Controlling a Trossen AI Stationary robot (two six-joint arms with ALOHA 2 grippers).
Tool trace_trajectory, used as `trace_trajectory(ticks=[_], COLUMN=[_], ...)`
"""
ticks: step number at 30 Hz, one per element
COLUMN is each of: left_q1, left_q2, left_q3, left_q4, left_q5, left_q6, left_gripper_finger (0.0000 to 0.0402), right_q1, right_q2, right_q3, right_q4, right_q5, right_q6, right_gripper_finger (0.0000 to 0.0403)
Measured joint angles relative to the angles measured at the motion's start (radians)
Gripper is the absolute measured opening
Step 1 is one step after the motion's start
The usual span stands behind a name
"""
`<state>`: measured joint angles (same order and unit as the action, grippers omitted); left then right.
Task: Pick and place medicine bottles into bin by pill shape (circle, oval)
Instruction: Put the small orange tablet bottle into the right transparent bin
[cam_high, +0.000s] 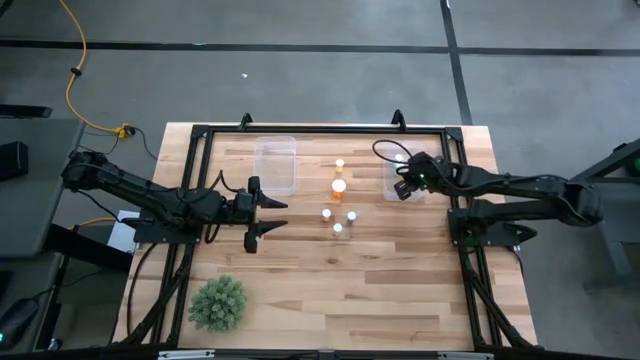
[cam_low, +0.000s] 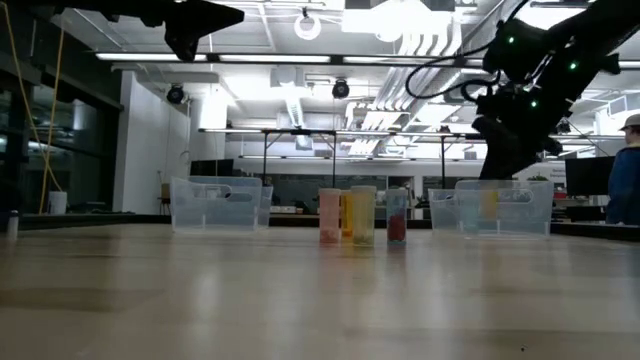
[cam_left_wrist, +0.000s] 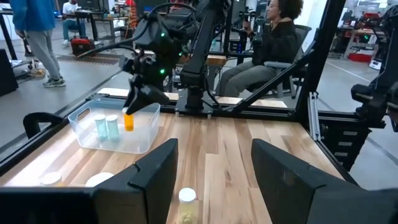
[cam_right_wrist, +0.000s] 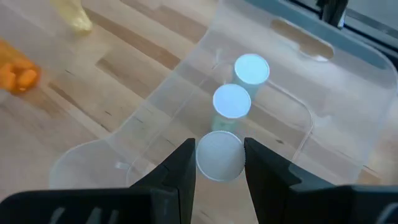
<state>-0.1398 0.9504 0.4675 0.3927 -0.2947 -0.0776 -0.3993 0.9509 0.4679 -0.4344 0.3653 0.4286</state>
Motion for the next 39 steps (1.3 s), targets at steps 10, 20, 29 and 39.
trace_trajectory(ticks=[10,20,29,39], left_q1=[0.0,0.0,0.0,0.0], left_q2=[0.0,0.0,0.0,0.0], left_q3=[0.0,0.0,0.0,0.0], left_q4=[-0.003,-0.004,-0.006,-0.007], left_q5=[0.0,0.0,0.0,0.0], left_q6=[-0.001,-0.001,-0.009,-0.016], left_gripper_finger=[0.0195,0.0195,0.0195,0.0195], right_q1=[0.0,0.0,0.0,0.0], right_q2=[0.123,0.136,0.136,0.136], right_q3=[0.0,0.0,0.0,0.0], right_q4=[0.128,0.128,0.126,0.125], right_q5=[-0.008,-0.003,-0.018,-0.018], right_q6=[0.0,0.0,0.009,0.007], right_gripper_finger=[0.0103,0.0103,0.0118,0.0174])
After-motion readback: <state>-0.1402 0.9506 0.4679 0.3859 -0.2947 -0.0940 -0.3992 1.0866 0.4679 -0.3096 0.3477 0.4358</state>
